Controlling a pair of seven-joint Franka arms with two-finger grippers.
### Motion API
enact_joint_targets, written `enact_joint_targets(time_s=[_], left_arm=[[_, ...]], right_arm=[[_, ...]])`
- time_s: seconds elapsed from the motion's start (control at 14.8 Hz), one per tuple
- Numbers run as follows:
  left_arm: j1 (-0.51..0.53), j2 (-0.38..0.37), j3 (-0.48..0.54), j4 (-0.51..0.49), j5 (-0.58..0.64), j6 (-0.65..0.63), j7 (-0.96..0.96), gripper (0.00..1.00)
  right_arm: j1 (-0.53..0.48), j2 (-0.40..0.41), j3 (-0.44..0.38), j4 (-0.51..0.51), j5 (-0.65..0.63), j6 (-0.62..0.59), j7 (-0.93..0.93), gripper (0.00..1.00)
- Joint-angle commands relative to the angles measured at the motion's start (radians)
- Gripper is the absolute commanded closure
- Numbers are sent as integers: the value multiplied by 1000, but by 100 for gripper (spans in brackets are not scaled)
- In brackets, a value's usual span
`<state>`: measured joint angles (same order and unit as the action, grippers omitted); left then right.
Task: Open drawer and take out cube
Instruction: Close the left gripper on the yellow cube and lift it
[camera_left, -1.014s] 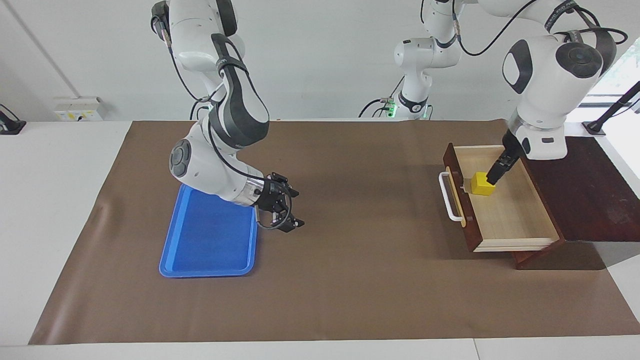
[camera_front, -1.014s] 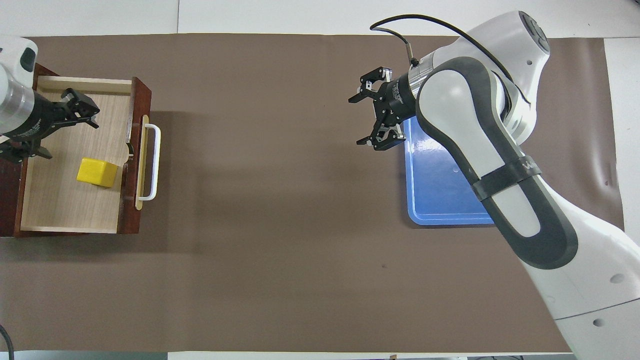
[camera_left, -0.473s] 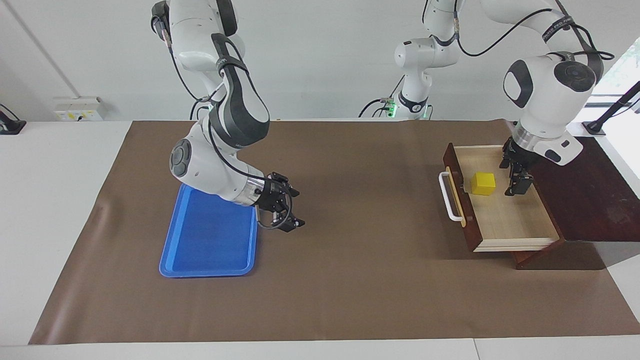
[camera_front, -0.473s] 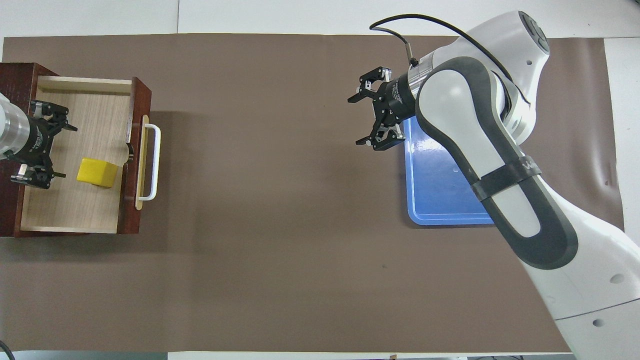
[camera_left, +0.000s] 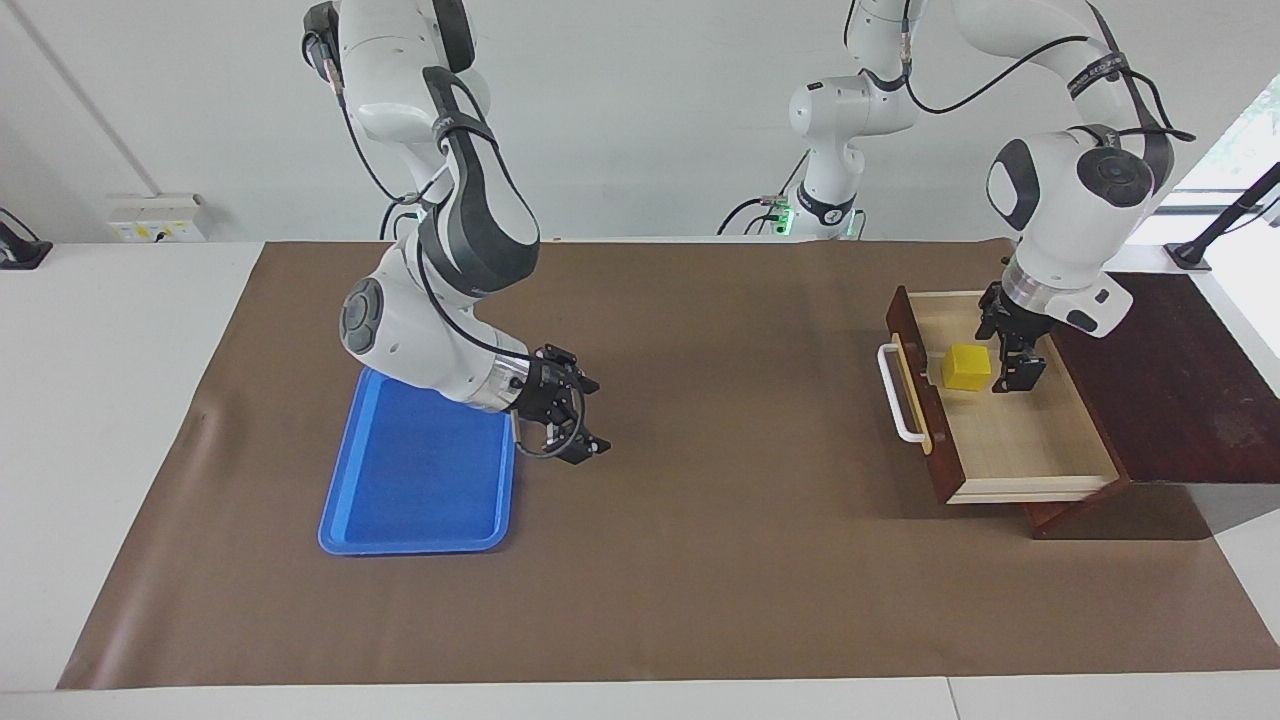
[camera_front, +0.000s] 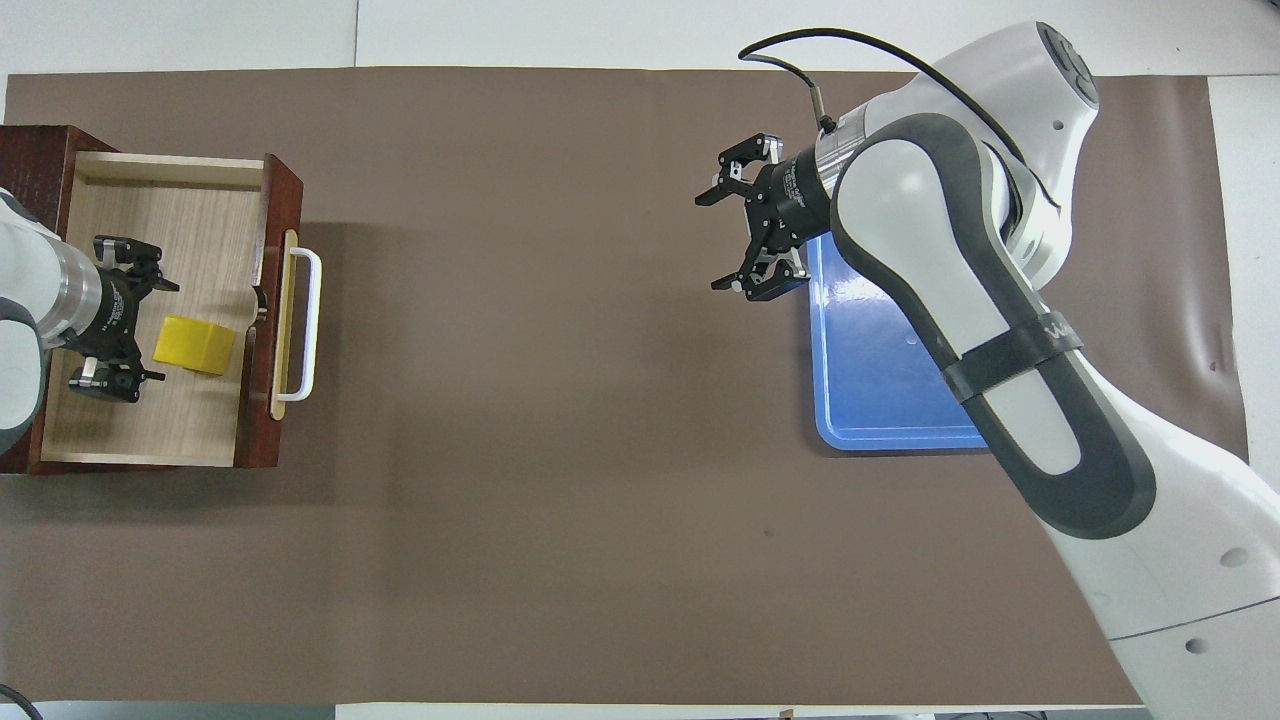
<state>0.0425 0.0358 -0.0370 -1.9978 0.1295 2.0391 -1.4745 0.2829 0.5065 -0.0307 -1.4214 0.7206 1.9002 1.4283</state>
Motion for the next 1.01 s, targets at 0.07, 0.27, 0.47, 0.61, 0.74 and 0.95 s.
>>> enact_joint_targets(time_s=[0.07,0.27,0.47,0.61,0.74,0.95], left_arm=[[7,-45,-3,-91,-14,73,-13,0],[7,-43,-3,-95,-14,81,-16,34],[10,-33,-4,-75,-14,82,-17,100],[5,-10,-4,-20,-14,73,-17,100],[0,28,-6,87,-22,-17,-41,100],[-50,102,-8,340,-60,-245,-114,100]], right_arm=[[-1,-8,0,-10,29,11,-35,4],[-2,-8,0,-11,28,11,-35,4],[-4,-8,0,-13,28,10,-35,4],[-7,-8,0,-11,29,7,-35,4],[-5,-8,0,-11,29,8,-35,4],[-4,-8,0,-13,28,8,-35,4]])
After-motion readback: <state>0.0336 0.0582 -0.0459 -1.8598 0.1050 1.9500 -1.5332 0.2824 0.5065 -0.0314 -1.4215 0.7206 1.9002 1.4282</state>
